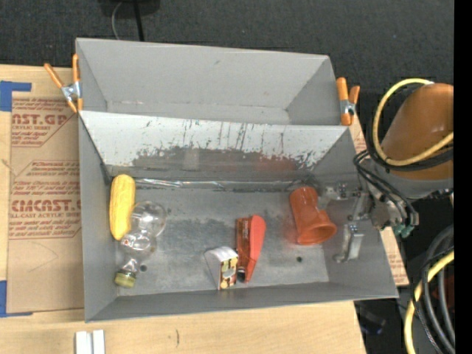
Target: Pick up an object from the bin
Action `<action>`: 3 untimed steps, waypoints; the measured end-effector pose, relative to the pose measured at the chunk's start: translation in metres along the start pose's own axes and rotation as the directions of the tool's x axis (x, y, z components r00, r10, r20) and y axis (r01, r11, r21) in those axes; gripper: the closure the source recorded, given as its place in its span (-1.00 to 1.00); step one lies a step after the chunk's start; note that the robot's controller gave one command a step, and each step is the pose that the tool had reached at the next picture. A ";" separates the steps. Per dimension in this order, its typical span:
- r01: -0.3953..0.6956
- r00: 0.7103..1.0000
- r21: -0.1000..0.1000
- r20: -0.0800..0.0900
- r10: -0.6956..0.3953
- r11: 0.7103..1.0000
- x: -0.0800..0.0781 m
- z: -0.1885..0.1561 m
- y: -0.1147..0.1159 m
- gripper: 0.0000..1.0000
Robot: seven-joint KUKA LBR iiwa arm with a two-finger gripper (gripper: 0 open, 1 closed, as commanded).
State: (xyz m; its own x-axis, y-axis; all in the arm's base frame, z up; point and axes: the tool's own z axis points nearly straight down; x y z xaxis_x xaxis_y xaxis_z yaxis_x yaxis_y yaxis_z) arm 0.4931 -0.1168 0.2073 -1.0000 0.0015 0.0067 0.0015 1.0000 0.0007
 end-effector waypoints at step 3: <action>-0.071 0.997 -0.001 0.010 0.071 0.997 -0.026 0.079 0.005 -1.00</action>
Offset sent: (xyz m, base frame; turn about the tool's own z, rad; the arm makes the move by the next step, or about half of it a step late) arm 0.0385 0.0214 -0.0562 -0.0027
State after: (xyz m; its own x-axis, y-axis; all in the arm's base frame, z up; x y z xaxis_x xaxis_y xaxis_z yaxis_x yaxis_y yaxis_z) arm 0.5190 -0.1117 0.1285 -0.9973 0.0729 -0.0035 0.0729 0.9973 0.0011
